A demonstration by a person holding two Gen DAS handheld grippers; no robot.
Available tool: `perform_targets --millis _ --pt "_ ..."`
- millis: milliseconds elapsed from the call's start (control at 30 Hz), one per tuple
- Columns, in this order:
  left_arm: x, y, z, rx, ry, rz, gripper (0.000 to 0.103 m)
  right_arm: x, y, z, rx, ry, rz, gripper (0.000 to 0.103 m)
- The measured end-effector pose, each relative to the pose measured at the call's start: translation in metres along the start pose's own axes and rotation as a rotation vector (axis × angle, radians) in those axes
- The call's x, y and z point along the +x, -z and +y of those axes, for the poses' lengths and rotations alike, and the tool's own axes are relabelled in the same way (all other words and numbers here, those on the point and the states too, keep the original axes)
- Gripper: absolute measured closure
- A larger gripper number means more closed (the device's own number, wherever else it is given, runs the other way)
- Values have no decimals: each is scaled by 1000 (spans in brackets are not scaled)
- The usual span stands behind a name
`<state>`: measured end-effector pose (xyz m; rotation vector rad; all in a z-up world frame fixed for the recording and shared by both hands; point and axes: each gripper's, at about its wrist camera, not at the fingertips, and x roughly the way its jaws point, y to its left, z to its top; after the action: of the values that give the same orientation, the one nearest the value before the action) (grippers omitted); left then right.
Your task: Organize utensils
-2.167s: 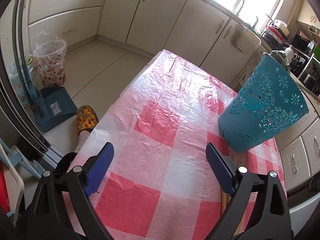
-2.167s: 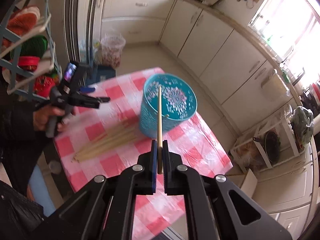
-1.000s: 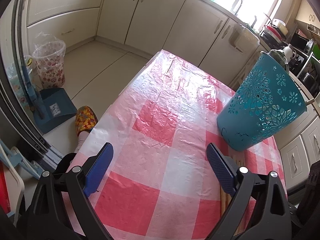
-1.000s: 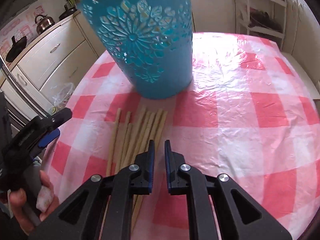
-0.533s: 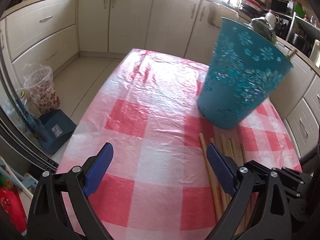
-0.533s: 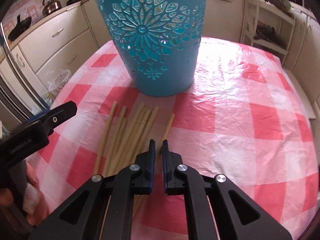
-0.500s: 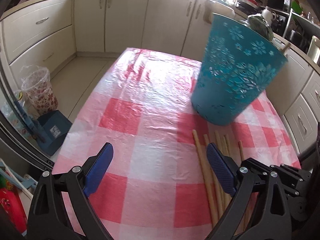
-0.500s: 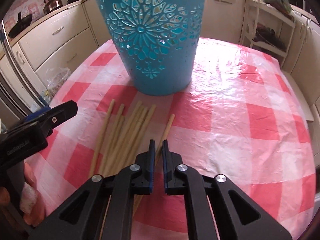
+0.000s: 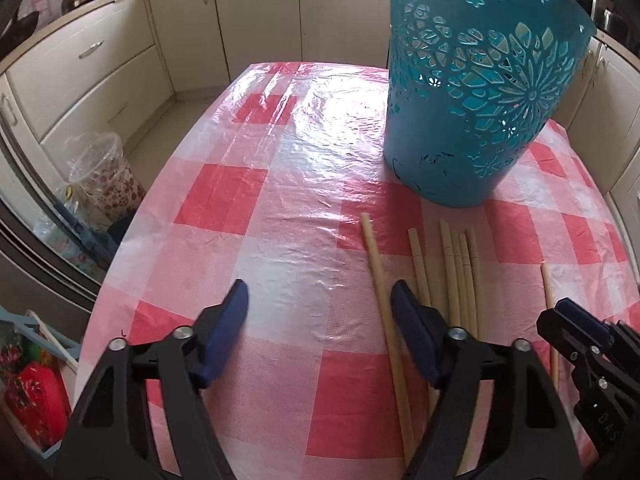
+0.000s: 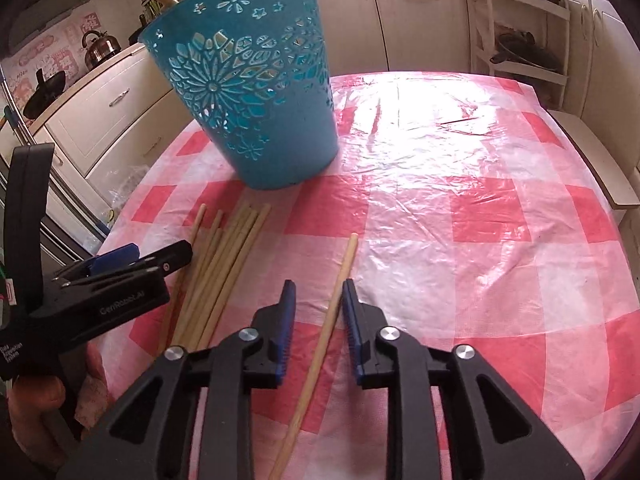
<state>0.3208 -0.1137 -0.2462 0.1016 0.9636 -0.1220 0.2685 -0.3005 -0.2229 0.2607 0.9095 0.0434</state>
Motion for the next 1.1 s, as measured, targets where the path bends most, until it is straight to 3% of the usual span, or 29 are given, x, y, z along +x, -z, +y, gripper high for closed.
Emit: perform_targets --millis 33,100,133,167,300,333,400,467,567,600,900,967,1100 --pt "-1 -1 -3 15 19 -5 54 1 0 2 -9 9 0 75" --pt "-3 -3 -7 51 70 2 84 1 0 6 -37 29 2 82" --pt "-3 -5 -10 64 104 12 86 1 0 5 -50 45 5 92" --pt "-3 -6 -9 71 143 24 87 1 -1 3 -54 50 9 96" --pt "0 -12 -2 60 183 79 86 1 -5 -12 10 14 19 97" --pt "1 -15 0 42 187 93 83 1 -5 -12 14 18 18 96" --pt "5 -20 -1 32 155 99 65 3 -6 -8 -2 29 17 96" --pt "9 -22 -6 60 124 88 66 3 -6 -6 -20 39 14 96" --pt "10 -23 -6 70 135 80 96 3 -5 -5 -37 38 13 96" --pt "10 -23 -3 56 168 92 98 3 -5 -6 -36 35 14 96" --pt "9 -23 -13 125 104 85 98 4 -5 -4 -45 47 11 96" --pt "3 -22 -4 80 139 84 98 5 -5 -3 -46 47 8 96" --pt "-42 -31 31 -57 224 -42 98 5 -4 -3 -40 46 3 96"
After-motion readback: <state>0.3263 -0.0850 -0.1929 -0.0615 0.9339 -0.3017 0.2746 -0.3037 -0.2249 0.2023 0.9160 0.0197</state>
